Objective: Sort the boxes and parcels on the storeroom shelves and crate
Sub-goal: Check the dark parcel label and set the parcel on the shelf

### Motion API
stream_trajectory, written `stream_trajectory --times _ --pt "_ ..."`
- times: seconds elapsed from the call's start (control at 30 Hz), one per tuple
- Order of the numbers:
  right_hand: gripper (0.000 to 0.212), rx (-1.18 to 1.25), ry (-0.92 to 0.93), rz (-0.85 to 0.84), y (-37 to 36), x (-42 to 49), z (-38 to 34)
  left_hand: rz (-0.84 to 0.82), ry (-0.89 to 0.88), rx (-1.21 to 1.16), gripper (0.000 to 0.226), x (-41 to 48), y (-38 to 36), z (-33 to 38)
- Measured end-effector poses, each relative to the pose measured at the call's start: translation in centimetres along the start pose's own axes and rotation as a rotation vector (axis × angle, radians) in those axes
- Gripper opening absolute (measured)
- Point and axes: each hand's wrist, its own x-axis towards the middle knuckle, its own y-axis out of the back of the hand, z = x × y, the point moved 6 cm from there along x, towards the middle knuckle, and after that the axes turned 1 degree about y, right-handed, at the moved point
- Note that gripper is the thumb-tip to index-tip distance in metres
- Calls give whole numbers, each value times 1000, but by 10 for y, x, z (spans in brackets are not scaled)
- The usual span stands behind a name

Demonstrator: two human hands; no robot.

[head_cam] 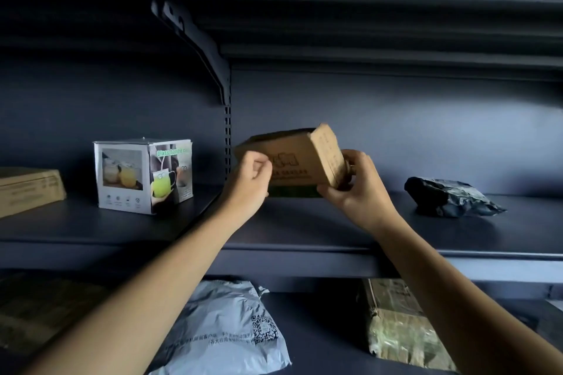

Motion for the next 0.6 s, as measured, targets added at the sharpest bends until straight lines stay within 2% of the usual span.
stream_trajectory --times 0.1,0.17,0.3,0.43,0.6 --pt "60 -37 35 -12 2 1 1 50 275 -347 36 4 10 -11" --pt "59 -55 84 23 4 2 1 76 406 -452 48 4 15 -19" --pt "57 -43 149 22 -1 3 1 88 459 -399 46 3 17 -27" --pt "66 59 125 15 0 7 10 80 490 -320 40 3 19 -30" --pt "65 167 96 -48 -2 4 4 22 584 -415 46 -1 16 -32"
